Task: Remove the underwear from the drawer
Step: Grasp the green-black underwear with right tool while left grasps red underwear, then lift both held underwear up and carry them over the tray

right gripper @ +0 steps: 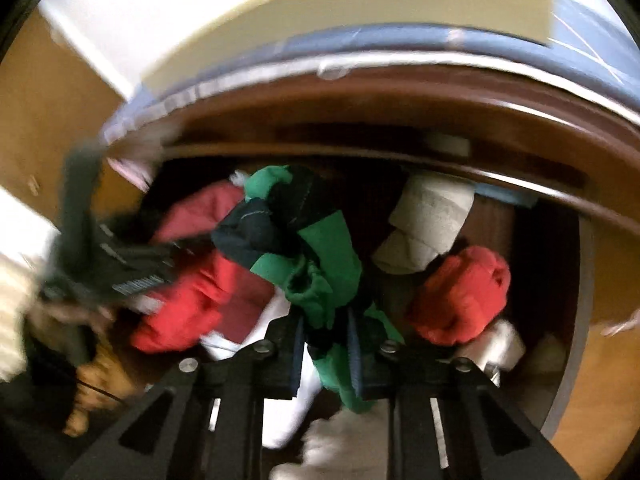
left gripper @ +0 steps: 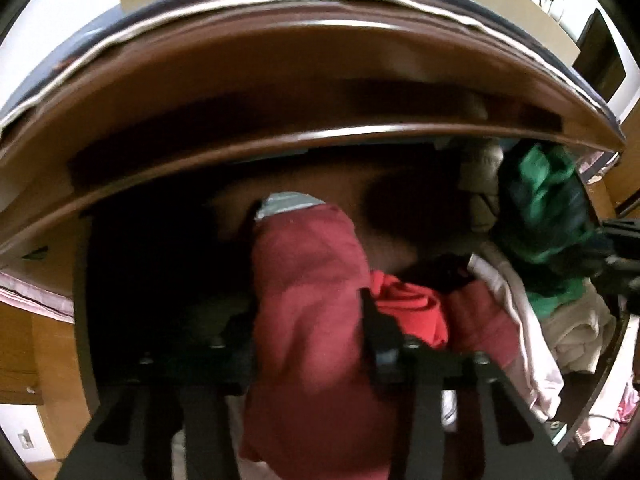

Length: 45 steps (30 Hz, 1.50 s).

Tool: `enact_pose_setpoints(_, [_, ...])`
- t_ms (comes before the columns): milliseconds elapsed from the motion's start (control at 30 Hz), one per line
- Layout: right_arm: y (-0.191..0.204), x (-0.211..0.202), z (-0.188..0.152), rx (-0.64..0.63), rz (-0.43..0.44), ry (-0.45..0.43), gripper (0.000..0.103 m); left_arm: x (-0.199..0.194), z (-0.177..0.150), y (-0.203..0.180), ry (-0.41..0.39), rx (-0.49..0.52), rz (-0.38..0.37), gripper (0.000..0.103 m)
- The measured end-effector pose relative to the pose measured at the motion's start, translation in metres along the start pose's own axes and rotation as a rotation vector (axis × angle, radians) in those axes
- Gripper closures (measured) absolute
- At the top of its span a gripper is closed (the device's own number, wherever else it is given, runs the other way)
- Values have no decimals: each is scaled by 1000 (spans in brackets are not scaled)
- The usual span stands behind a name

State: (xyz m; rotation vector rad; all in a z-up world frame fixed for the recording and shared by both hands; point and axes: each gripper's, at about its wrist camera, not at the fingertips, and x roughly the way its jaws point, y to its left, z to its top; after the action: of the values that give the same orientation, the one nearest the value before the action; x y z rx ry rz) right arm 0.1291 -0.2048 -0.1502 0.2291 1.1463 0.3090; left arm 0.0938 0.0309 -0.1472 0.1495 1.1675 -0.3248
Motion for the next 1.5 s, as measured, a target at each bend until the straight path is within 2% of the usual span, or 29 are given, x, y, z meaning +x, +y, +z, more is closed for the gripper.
enact_pose_setpoints(167, [-7,-23,-6,178,149,-66,83,-16,-10,1,-66,-38,-9,73])
enact_pose_setpoints(300, [4,-35,-7,215,232,-90,83,-48,-26,5,-159,-47,-15,73])
enact_pose_setpoints(500, [36,-60,5,186,254,-167,83,-105,-49,4,-272,-39,-49,73])
enact_pose_setpoints(600, [55,-76,23,156,242,-218,83,-139,-52,1,-348,-17,-49,73])
enact_pose_setpoints(767, [63,-94,60,176,228,-265,83,-182,-45,4,-490,-8,-54,73])
enact_pose_setpoints(900, [65,-100,98,216,218,-319,83,-197,-20,9,-576,-8,-27,73])
enact_pose_setpoints(967, [65,-99,118,229,212,-337,83,-199,3,17,-619,-20,7,73])
enact_pose_setpoints(1067, [62,-83,146,268,197,-348,83,-194,32,27,-644,-40,27,73])
enact_pose_setpoints(1233, [53,-60,188,356,181,-347,83,-172,76,41,-661,-54,46,73])
enact_pose_setpoints(1333, [43,-40,210,412,175,-333,83,-160,100,53,-661,-72,26,73])
enact_pose_setpoints(1500, [37,-10,240,466,167,-310,83,-132,136,51,-633,-65,44,73])
